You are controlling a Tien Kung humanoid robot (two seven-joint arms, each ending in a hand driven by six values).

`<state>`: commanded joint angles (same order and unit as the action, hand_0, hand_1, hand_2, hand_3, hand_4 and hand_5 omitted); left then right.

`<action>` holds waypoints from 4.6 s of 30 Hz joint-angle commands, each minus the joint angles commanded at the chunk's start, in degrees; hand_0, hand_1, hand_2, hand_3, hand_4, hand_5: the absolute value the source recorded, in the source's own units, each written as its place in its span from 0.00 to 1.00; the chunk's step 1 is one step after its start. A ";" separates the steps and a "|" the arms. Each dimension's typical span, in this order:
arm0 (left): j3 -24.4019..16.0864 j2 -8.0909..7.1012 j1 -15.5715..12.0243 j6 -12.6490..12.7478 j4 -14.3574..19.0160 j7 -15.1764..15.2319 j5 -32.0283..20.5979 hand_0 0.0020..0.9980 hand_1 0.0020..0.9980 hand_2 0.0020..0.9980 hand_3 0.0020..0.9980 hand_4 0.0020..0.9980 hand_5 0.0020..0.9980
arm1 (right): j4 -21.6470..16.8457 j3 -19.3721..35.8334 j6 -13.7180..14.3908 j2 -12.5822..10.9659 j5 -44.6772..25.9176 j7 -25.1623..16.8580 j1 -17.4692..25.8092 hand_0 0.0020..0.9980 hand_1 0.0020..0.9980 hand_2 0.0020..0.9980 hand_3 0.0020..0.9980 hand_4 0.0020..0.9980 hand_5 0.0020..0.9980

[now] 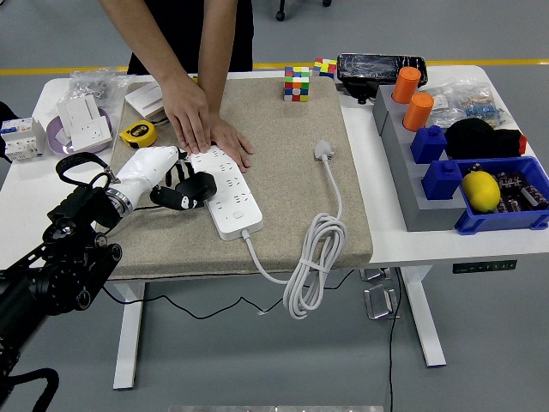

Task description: Pick up the plug,place it near the board,insert it into the board,press the button

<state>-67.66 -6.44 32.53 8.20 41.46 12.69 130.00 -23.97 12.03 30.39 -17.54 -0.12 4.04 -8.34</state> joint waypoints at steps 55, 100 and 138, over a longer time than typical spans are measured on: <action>0.61 0.02 0.55 -2.04 -1.19 0.19 0.00 0.47 0.41 0.36 0.35 0.69 0.17 | 0.08 -0.03 -0.10 -0.06 -0.88 -0.22 -0.39 0.82 0.80 0.76 0.76 1.00 1.00; -9.94 1.48 -12.86 -5.54 27.20 -6.05 -20.71 0.88 0.96 0.96 0.94 1.00 0.96 | 0.16 0.83 -0.21 0.38 -1.35 -0.46 0.30 0.83 0.80 0.76 0.76 1.00 1.00; -8.28 4.69 -33.01 -9.82 41.83 -16.39 -39.53 1.00 1.00 1.00 0.96 1.00 1.00 | 0.19 1.40 -0.54 0.48 -1.12 -0.47 0.32 0.82 0.80 0.75 0.76 1.00 1.00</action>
<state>-75.94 -1.75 -0.48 -1.63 83.30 -3.70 90.47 -23.79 13.42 29.85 -17.06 -1.24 3.57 -8.02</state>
